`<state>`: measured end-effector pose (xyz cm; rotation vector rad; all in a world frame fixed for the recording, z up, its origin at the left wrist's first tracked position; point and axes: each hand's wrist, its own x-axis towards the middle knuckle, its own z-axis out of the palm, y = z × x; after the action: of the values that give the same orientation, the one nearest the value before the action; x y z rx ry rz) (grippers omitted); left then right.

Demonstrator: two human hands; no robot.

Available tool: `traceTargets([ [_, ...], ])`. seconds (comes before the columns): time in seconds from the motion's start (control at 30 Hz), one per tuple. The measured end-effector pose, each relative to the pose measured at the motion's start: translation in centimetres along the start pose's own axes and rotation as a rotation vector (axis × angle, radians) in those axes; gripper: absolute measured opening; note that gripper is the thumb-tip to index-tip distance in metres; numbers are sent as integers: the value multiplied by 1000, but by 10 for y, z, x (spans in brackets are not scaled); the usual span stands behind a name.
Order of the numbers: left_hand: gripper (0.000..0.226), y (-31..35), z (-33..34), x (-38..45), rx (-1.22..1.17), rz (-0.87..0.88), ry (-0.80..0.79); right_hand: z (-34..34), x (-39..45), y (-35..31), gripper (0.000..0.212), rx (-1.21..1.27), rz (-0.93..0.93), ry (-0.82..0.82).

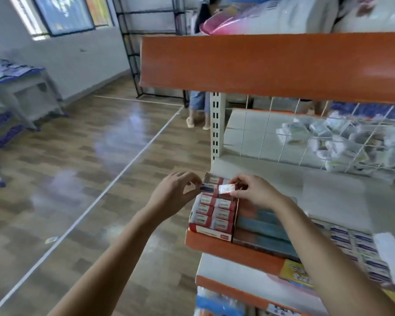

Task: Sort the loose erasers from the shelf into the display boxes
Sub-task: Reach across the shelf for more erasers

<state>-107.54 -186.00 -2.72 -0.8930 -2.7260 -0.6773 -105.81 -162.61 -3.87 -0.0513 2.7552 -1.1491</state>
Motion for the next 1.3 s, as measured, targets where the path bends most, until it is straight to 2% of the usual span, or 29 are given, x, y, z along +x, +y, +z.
traceTargets([
  [0.33, 17, -17, 18, 34, -132, 167, -75, 3, -8, -6, 29, -175, 31, -79],
  [0.57, 14, 45, 40, 60, -215, 321, -108, -38, -57, 7, 31, -192, 116, 211],
  [0.83, 13, 144, 80, 56, -224, 490, -216, -87, -150, 58, 27, -332, 236, 332],
  [1.1, 18, 215, 121, 53, -123, 426, -361, -108, -204, 116, 31, -389, 296, 344],
  [1.3, 21, 243, 143, 54, -13, 322, -420, -114, -221, 142, 29, -340, 226, 353],
])
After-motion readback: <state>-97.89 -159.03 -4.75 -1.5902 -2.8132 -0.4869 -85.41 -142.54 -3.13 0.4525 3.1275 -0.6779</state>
